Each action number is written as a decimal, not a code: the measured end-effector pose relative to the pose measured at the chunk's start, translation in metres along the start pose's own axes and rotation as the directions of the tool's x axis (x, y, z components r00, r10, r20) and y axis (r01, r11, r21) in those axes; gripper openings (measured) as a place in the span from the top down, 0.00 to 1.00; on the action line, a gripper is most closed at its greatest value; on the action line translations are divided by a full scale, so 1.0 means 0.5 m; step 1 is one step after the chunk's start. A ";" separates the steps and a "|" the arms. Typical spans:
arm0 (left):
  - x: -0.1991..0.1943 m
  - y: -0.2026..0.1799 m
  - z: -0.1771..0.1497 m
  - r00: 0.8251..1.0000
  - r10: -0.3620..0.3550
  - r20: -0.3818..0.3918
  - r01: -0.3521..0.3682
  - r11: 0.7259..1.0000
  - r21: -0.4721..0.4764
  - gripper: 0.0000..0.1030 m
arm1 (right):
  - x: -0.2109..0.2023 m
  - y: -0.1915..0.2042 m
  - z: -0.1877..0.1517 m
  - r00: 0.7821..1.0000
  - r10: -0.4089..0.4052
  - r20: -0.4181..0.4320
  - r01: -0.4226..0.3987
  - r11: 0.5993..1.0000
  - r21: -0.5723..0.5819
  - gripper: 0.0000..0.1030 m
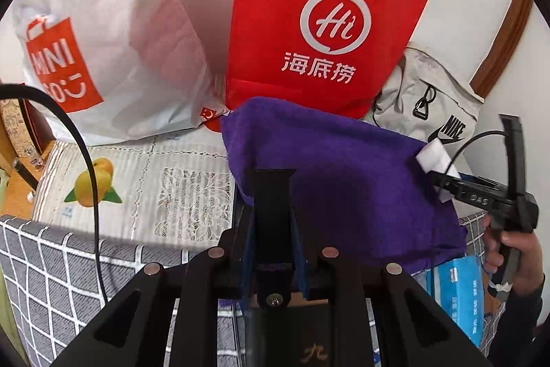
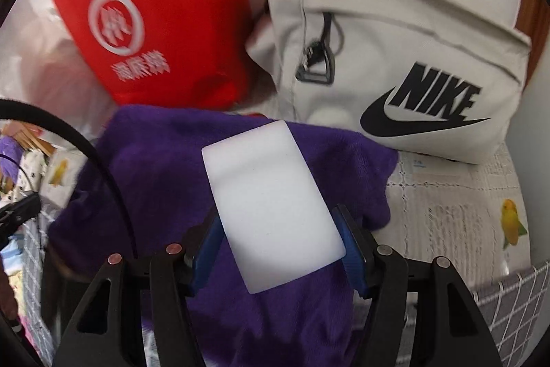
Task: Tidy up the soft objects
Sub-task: 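Carry the white sponge with the right gripper over the purple towel, then open the right gripper to drop the sponge onto the purple towel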
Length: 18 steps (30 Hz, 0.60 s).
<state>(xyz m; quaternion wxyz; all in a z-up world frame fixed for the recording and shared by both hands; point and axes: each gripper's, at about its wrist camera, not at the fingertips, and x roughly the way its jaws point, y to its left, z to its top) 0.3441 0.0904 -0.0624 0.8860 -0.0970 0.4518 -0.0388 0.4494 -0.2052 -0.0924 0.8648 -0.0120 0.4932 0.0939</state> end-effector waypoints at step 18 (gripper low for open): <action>0.025 -0.015 0.041 1.000 -0.016 -0.026 0.017 0.999 0.029 0.81 | 0.116 0.000 0.021 0.986 -0.004 -0.169 -0.007 0.998 -0.065 0.39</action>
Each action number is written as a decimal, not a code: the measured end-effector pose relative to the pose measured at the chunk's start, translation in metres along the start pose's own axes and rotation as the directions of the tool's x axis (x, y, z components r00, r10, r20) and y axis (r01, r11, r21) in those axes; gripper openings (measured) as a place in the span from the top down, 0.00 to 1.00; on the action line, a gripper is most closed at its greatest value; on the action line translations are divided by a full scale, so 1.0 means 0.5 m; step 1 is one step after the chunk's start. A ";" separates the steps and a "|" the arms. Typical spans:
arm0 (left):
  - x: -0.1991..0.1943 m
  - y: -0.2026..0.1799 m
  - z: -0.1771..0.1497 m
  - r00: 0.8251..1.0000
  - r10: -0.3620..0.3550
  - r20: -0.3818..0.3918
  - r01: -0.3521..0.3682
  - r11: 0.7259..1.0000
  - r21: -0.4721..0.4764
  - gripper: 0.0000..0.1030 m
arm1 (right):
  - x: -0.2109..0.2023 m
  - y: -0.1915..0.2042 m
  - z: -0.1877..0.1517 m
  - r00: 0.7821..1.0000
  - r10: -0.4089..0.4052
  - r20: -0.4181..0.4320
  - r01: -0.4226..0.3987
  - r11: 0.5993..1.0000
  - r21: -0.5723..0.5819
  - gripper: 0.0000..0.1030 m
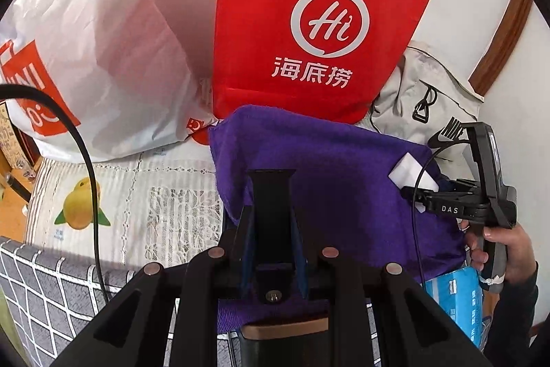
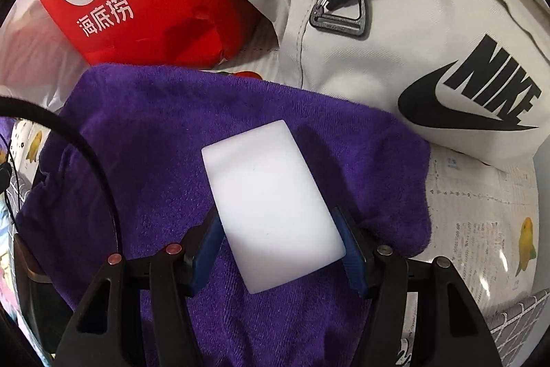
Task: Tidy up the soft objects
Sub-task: 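Open the right gripper to drop the sponge onto the purple towel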
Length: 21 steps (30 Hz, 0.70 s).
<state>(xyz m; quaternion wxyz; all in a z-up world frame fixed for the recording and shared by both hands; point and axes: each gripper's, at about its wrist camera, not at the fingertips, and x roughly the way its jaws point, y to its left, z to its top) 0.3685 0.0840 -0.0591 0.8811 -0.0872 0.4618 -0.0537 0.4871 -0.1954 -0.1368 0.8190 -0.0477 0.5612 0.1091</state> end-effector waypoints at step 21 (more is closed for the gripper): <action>0.110 -0.012 0.071 0.992 -0.051 -0.113 0.051 0.999 -0.007 0.81 | -0.174 0.004 -0.106 0.991 -0.040 0.131 0.041 0.999 -0.006 0.25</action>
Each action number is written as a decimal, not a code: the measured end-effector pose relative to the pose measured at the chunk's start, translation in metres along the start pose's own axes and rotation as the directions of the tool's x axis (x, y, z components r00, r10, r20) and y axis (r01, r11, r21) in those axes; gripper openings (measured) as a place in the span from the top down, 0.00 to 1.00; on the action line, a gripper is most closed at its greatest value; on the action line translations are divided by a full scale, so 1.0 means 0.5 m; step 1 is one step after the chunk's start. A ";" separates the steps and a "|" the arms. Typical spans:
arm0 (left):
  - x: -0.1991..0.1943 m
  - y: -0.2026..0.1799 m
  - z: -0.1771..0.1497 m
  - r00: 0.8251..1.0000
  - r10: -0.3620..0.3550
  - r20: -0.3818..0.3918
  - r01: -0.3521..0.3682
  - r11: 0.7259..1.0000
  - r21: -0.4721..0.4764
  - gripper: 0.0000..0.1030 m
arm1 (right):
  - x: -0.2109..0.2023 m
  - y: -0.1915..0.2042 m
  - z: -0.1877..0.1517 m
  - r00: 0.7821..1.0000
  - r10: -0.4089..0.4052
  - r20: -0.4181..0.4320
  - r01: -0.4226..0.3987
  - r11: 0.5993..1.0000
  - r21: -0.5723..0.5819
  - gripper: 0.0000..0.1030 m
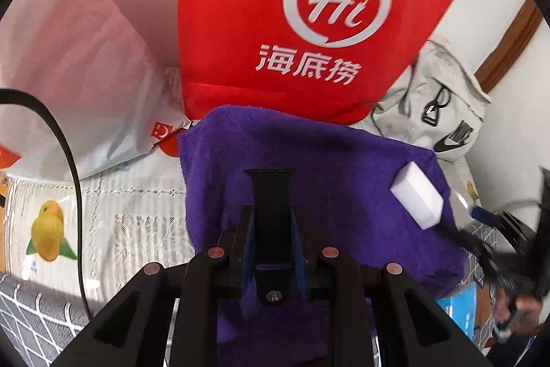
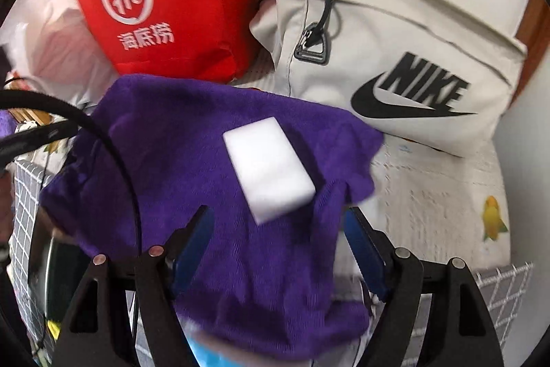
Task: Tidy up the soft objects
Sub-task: 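Open the right gripper to drop the sponge onto the purple towel, then move the right gripper back toward the white gloves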
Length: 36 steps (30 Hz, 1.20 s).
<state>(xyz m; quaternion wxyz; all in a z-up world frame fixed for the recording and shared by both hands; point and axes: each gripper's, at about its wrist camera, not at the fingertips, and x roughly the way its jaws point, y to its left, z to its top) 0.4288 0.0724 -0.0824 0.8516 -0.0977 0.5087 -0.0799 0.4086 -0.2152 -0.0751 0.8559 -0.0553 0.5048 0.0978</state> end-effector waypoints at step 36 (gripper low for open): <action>-0.033 0.018 -0.019 0.988 0.070 -0.141 -0.075 0.997 -0.036 0.72 | -0.263 0.075 -0.285 0.981 0.119 0.153 -0.131 0.988 0.077 0.25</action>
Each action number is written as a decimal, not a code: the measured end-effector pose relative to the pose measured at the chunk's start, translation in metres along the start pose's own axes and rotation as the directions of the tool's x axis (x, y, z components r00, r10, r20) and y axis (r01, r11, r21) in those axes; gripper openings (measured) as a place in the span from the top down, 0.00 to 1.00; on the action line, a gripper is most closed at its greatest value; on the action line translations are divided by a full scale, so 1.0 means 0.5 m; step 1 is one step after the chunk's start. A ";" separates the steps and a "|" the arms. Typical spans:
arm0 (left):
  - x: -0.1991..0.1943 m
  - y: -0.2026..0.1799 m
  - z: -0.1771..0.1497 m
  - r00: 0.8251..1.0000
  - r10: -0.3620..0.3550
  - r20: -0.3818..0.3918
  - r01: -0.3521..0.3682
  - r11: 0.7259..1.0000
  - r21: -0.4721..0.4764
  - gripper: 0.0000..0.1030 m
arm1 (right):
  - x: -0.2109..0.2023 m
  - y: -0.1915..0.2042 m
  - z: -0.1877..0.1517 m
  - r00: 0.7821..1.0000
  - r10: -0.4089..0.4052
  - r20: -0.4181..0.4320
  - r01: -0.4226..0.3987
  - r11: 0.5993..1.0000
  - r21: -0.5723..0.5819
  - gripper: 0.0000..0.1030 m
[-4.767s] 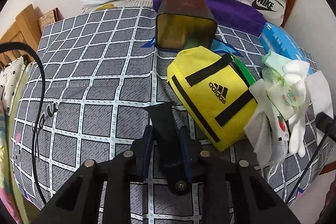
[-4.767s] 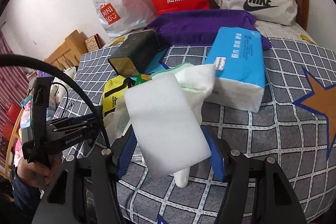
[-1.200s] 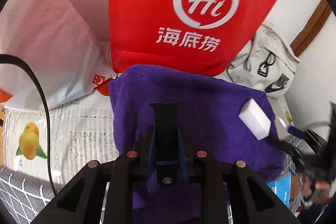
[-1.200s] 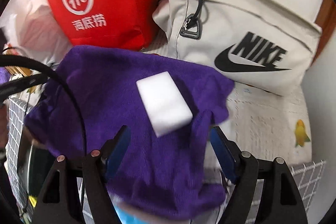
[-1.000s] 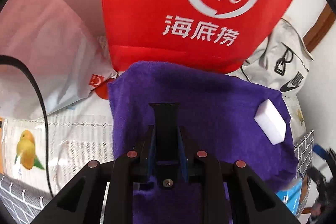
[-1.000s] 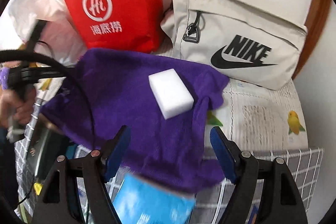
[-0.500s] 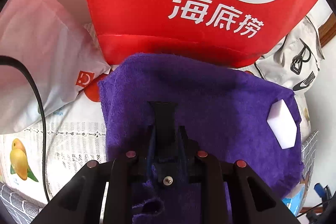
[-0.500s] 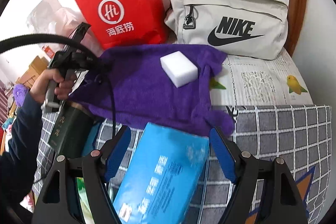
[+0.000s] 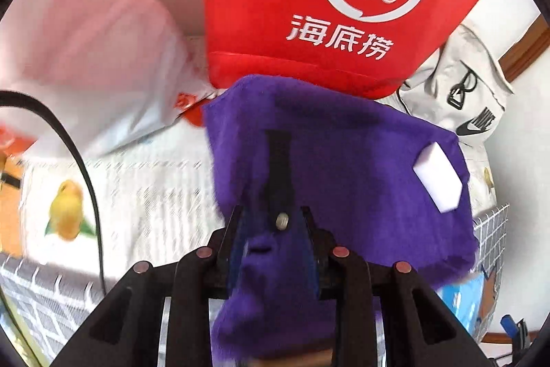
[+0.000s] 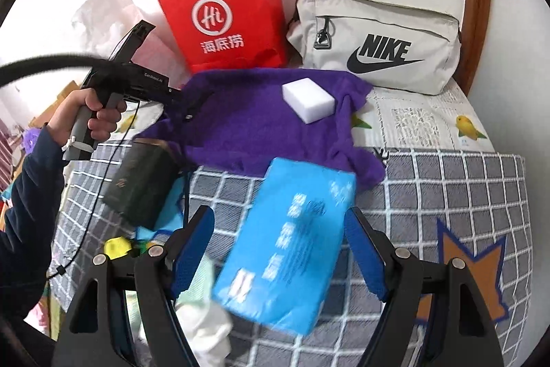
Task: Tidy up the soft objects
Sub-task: 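Move the right gripper back toward the white gloves, then grasp the white gloves with the right gripper while the left gripper grasps the yellow adidas pouch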
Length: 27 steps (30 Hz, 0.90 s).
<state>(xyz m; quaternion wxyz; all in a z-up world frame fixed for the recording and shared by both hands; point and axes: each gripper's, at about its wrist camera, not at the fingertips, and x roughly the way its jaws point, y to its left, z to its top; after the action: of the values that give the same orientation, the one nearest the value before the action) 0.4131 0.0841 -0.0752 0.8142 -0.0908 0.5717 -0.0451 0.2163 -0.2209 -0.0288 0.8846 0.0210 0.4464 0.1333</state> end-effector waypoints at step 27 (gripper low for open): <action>-0.186 0.058 -0.439 0.992 -0.041 0.121 0.040 0.999 0.009 0.72 | 0.071 0.097 -0.230 0.985 0.122 -0.120 -0.119 0.992 0.033 0.25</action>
<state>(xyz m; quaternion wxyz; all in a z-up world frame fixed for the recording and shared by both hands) 0.1742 0.1080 -0.0674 0.8466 -0.1022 0.5191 -0.0580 0.1345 -0.1745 -0.1179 0.8458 0.0511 0.4989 0.1818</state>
